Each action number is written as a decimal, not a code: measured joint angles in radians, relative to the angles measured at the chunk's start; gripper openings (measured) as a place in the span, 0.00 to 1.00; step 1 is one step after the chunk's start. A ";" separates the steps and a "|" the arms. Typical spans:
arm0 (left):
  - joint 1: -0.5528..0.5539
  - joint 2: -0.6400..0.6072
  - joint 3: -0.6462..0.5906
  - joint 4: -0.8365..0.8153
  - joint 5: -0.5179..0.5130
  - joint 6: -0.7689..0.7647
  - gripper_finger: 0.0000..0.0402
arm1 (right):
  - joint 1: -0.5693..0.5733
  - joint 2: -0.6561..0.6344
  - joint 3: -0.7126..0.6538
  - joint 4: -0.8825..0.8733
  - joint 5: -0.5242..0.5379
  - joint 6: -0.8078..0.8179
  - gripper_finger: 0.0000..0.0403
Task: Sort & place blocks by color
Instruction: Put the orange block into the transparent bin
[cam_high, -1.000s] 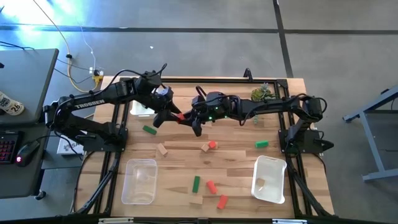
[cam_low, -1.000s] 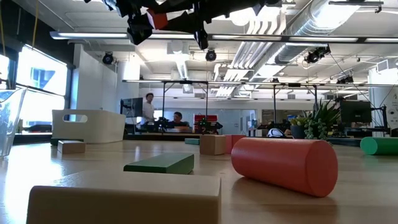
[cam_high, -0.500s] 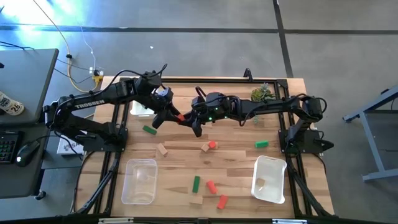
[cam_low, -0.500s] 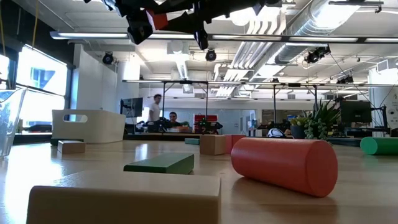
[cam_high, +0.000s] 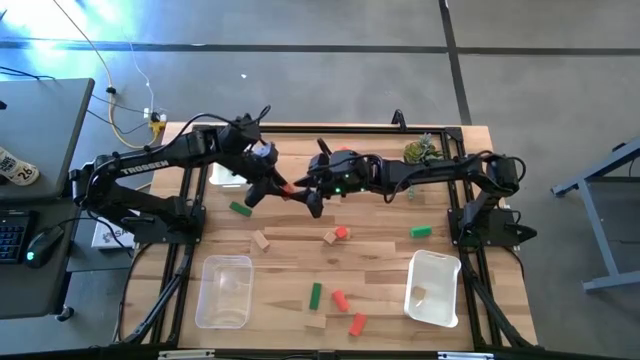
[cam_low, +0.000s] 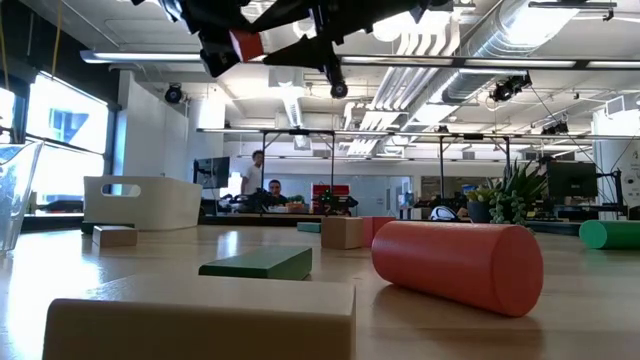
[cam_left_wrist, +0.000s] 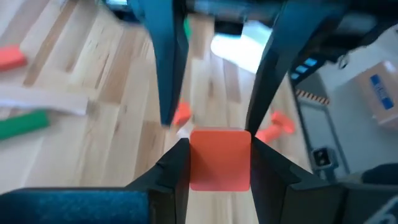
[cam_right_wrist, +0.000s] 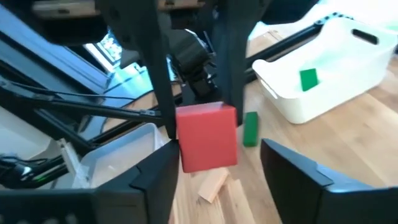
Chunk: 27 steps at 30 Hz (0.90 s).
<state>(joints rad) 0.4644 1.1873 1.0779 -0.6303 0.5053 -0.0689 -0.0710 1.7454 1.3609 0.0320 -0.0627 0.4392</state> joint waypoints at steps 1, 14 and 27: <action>0.000 0.000 0.000 -0.019 -0.019 0.006 0.25 | -0.001 0.000 0.000 0.001 0.002 0.000 0.57; -0.039 -0.012 0.000 -0.338 -0.115 0.011 0.25 | -0.073 -0.001 0.000 -0.084 0.066 0.009 0.62; -0.180 -0.052 0.000 -0.518 -0.266 -0.233 0.25 | -0.213 -0.001 0.000 -0.198 0.124 0.035 0.62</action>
<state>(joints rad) 0.2841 1.1356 1.0779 -1.1483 0.2392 -0.3017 -0.2837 1.7447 1.3609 -0.1657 0.0616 0.4744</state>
